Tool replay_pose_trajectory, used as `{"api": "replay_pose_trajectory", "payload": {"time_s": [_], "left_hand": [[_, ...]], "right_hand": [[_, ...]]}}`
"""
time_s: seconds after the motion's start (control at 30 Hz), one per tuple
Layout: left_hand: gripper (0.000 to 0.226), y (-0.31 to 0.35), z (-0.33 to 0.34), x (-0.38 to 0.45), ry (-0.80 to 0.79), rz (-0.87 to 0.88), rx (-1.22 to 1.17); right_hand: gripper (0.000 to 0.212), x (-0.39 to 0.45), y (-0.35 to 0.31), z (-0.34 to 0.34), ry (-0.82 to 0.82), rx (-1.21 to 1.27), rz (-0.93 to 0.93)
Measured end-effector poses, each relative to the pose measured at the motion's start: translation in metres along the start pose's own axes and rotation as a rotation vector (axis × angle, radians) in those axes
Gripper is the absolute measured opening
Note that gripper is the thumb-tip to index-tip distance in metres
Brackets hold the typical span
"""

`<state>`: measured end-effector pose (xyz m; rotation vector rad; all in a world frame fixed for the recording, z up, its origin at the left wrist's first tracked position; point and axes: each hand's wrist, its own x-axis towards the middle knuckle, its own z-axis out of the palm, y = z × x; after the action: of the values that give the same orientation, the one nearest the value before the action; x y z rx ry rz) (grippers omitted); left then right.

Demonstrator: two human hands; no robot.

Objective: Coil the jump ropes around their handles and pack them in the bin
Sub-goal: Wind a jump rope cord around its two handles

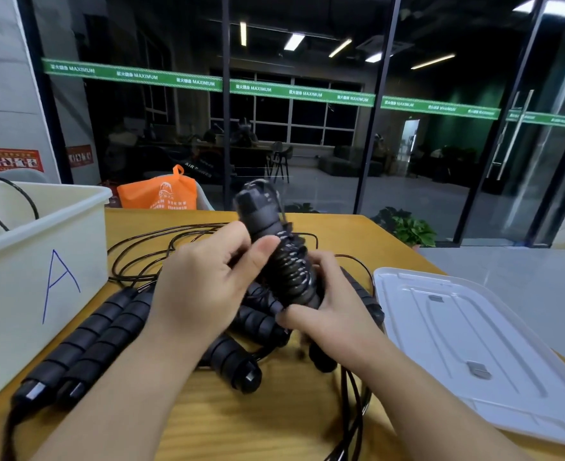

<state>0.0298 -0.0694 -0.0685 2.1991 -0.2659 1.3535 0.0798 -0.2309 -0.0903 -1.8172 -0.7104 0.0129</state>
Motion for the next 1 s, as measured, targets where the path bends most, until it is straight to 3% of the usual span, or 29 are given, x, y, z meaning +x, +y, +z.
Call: {"api": "replay_pose_trajectory", "payload": {"time_s": [0.1, 0.27, 0.4, 0.6, 0.7, 0.8, 0.87, 0.93, 1.0], "left_hand": [[0.048, -0.01, -0.005, 0.001, 0.005, 0.004, -0.013], [0.068, -0.017, 0.006, -0.002, -0.044, -0.138, -0.085], [0.041, -0.009, 0.01, -0.002, -0.051, -0.275, -0.249], [0.061, -0.017, 0.01, 0.0, -0.057, -0.328, -0.302], [0.065, -0.013, 0.005, 0.002, -0.194, -0.392, -0.463], [0.062, -0.011, 0.005, 0.001, -0.243, -0.435, -0.456], [0.062, -0.015, 0.009, -0.001, -0.184, -0.478, -0.478], [0.073, -0.017, 0.011, -0.002, -0.128, -0.486, -0.427], [0.061, -0.013, 0.011, -0.002, -0.056, -0.482, -0.337]], "right_hand": [[0.057, 0.001, 0.003, 0.001, -0.125, 0.231, 0.063], [0.052, 0.004, 0.004, -0.001, -0.132, 0.615, 0.083], [0.062, 0.002, 0.001, 0.0, -0.288, 0.877, 0.128], [0.048, 0.002, 0.004, -0.002, -0.541, 1.046, 0.172], [0.062, 0.003, 0.006, -0.003, -0.608, 1.08, 0.188], [0.071, 0.003, 0.002, -0.008, -0.543, 1.013, 0.223], [0.061, 0.003, -0.006, -0.008, -0.425, 0.885, 0.258], [0.045, 0.003, -0.011, -0.004, -0.231, 0.688, 0.25], [0.03, 0.004, -0.01, -0.001, 0.005, 0.439, 0.196]]}}
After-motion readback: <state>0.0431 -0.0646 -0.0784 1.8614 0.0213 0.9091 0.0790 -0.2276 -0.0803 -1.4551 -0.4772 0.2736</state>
